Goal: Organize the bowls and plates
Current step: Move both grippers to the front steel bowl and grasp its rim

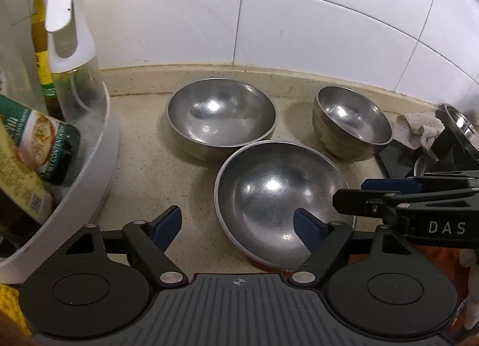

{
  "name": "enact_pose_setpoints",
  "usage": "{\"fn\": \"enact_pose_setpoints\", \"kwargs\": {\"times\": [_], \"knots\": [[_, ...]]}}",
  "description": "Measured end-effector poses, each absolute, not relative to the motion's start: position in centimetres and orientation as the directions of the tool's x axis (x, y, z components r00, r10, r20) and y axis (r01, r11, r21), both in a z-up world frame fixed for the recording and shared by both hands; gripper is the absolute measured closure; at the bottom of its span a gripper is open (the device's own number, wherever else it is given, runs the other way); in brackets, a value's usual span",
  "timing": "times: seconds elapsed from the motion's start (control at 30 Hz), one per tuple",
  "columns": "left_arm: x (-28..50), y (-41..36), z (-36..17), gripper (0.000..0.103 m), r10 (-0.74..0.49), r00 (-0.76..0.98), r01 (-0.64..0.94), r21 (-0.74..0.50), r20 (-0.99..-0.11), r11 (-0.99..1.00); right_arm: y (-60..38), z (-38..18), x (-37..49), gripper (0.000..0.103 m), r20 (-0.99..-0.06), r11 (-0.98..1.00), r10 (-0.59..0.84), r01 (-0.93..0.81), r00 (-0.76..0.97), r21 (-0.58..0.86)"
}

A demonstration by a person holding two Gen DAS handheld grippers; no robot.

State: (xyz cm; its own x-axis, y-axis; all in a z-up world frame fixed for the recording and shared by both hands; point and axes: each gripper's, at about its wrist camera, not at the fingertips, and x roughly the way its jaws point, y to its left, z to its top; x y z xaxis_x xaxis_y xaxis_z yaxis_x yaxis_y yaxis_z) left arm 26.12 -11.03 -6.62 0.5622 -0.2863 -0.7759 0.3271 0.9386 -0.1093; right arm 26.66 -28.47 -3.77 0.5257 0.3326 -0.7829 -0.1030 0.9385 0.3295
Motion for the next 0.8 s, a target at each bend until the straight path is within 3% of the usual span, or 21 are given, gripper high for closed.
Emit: {"fn": "enact_pose_setpoints", "kwargs": {"times": [0.13, 0.23, 0.3, 0.8], "knots": [[27.2, -11.3, -7.6, 0.031, -0.29, 0.527, 0.338, -0.116, -0.799, 0.934, -28.2, -4.7, 27.4, 0.066, -0.796, 0.936, 0.343, -0.109, 0.498, 0.335], [27.8, -11.5, -8.4, 0.045, -0.293, 0.498, 0.342, -0.126, -0.816, 0.931, -28.1, -5.9, 28.1, 0.07, -0.809, 0.925, 0.37, -0.097, 0.457, 0.368], [28.1, -11.5, -8.7, 0.058, -0.3, 0.482, 0.346, -0.135, -0.823, 0.928, -28.2, -6.5, 28.4, 0.08, -0.812, 0.917, 0.386, -0.087, 0.438, 0.389], [26.6, -11.2, -6.3, 0.062, -0.306, 0.537, 0.354, -0.12, -0.786, 0.928, -28.7, -4.1, 27.7, 0.088, -0.788, 0.915, 0.387, -0.09, 0.479, 0.394]]}}
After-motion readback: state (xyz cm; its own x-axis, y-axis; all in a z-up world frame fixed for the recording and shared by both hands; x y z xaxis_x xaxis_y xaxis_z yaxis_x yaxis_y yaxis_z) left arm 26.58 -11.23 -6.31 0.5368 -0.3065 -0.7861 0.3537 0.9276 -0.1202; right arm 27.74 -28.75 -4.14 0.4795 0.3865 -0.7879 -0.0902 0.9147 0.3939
